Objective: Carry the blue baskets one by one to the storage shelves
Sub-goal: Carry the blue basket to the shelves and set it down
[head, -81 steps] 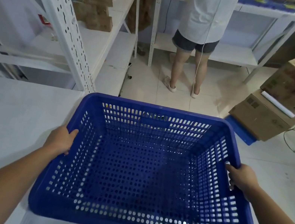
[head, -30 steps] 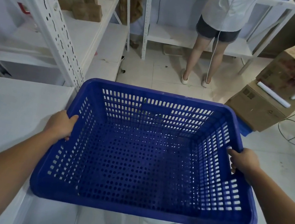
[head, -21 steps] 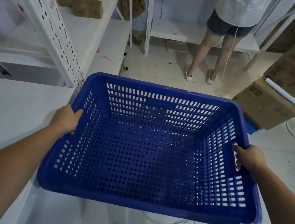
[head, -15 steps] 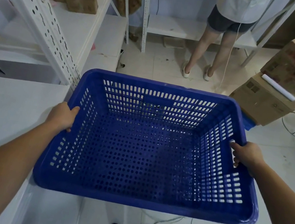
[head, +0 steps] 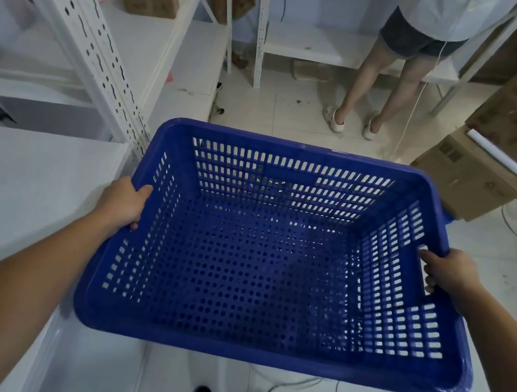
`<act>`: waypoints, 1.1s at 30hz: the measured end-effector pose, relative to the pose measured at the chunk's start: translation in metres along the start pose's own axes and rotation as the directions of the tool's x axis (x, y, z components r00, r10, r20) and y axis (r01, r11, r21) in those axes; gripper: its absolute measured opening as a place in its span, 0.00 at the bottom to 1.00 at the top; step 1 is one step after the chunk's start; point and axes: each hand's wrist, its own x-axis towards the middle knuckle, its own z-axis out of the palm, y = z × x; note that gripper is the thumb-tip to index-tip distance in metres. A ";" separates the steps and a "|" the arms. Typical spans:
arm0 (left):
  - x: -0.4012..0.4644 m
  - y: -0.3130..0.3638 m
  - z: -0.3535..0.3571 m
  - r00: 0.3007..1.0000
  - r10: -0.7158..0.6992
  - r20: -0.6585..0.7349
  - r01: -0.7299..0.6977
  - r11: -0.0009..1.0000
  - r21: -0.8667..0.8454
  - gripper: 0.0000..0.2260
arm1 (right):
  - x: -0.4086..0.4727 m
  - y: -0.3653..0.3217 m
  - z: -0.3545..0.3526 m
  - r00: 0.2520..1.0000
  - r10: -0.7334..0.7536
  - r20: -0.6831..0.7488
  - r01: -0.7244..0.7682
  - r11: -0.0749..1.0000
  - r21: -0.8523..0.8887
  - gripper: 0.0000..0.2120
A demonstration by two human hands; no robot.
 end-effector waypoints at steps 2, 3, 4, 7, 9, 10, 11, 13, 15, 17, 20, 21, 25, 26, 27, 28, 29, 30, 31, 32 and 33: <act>0.003 -0.006 -0.006 1.000 -0.007 -0.005 0.007 1.000 0.011 0.15 | -0.002 -0.004 0.005 1.000 -0.002 0.004 0.002 1.000 0.018 0.19; 0.005 -0.009 -0.008 1.000 -0.013 -0.010 0.013 1.000 0.014 0.16 | -0.003 -0.006 0.008 1.000 -0.010 0.010 0.009 0.999 0.036 0.19; 0.006 -0.012 -0.011 1.000 -0.017 -0.017 0.017 0.999 0.027 0.17 | -0.005 -0.008 0.011 1.000 -0.012 0.021 0.011 0.999 0.051 0.19; 0.005 -0.014 -0.017 0.999 -0.025 -0.042 0.028 0.997 0.070 0.20 | -0.008 -0.014 0.017 0.999 -0.021 0.043 0.020 0.999 0.039 0.20; 0.006 -0.015 -0.019 0.999 -0.018 -0.041 0.020 0.999 0.050 0.18 | -0.010 -0.015 0.019 0.999 -0.014 0.043 0.012 0.998 0.055 0.19; 0.007 -0.016 -0.020 0.999 -0.012 -0.039 0.014 0.999 0.036 0.18 | -0.011 -0.016 0.020 0.999 -0.013 0.039 0.010 0.998 0.066 0.18; 0.008 -0.019 -0.022 0.999 -0.006 -0.036 0.007 1.000 0.020 0.18 | -0.011 -0.016 0.021 0.999 -0.021 0.032 0.019 0.997 0.070 0.18; 0.010 -0.024 -0.026 0.999 0.006 -0.034 -0.006 1.000 -0.003 0.17 | -0.013 -0.017 0.027 0.999 -0.031 0.029 0.029 0.997 0.065 0.19; 0.011 -0.026 -0.031 0.999 0.003 -0.053 -0.001 1.000 0.029 0.18 | -0.014 -0.018 0.032 0.998 -0.042 0.037 0.039 0.997 0.074 0.19; 0.011 -0.027 -0.033 0.998 0.004 -0.065 -0.002 0.999 0.042 0.19 | -0.012 -0.019 0.035 0.998 -0.045 0.042 0.041 0.995 0.086 0.19; 0.012 -0.026 -0.031 0.998 0.004 -0.063 -0.002 0.999 0.032 0.19 | -0.008 -0.020 0.032 0.998 -0.019 0.053 0.014 0.995 0.096 0.18; 0.014 -0.025 -0.029 0.998 -0.001 -0.060 0.002 1.000 0.016 0.19 | -0.006 -0.018 0.029 0.998 -0.011 0.057 0.005 0.995 0.102 0.17; 0.009 -0.013 -0.015 0.999 -0.005 -0.040 0.005 1.000 0.006 0.18 | -0.002 -0.009 0.014 0.998 0.010 0.059 -0.017 0.993 0.113 0.16; 0.006 -0.008 -0.011 1.000 0.003 -0.030 -0.003 1.000 -0.001 0.17 | 0.000 -0.006 0.010 0.998 0.019 0.060 -0.026 0.993 0.112 0.16; 0.004 -0.004 -0.007 1.000 0.014 -0.021 -0.014 1.000 -0.017 0.16 | 0.003 -0.004 0.005 0.998 0.027 0.059 -0.034 0.993 0.109 0.16; 0.003 0.000 -0.002 1.000 0.021 -0.014 -0.022 0.999 -0.030 0.15 | 0.005 -0.002 0.001 0.997 0.040 0.060 -0.046 0.994 0.103 0.16; 0.002 0.001 0.001 1.000 0.028 -0.006 -0.029 0.999 -0.032 0.15 | 0.007 0.000 -0.003 0.997 0.047 0.060 -0.052 0.994 0.093 0.16; 0.001 0.002 0.005 1.000 0.031 0.001 -0.031 0.999 -0.028 0.15 | 0.009 0.002 -0.005 0.997 0.051 0.056 -0.055 0.995 0.079 0.16; 0.001 0.000 0.008 0.999 0.032 0.002 -0.032 0.999 -0.021 0.15 | 0.010 0.003 -0.006 0.998 0.044 0.048 -0.047 0.997 0.066 0.16; 0.000 -0.002 0.010 1.000 0.031 -0.003 -0.031 0.999 -0.007 0.16 | 0.011 0.004 -0.006 0.999 0.037 0.039 -0.039 0.998 0.057 0.16; 0.000 -0.004 0.012 0.999 0.031 -0.009 -0.031 0.999 0.010 0.17 | 0.011 0.005 -0.006 0.999 0.033 0.035 -0.035 0.998 0.050 0.17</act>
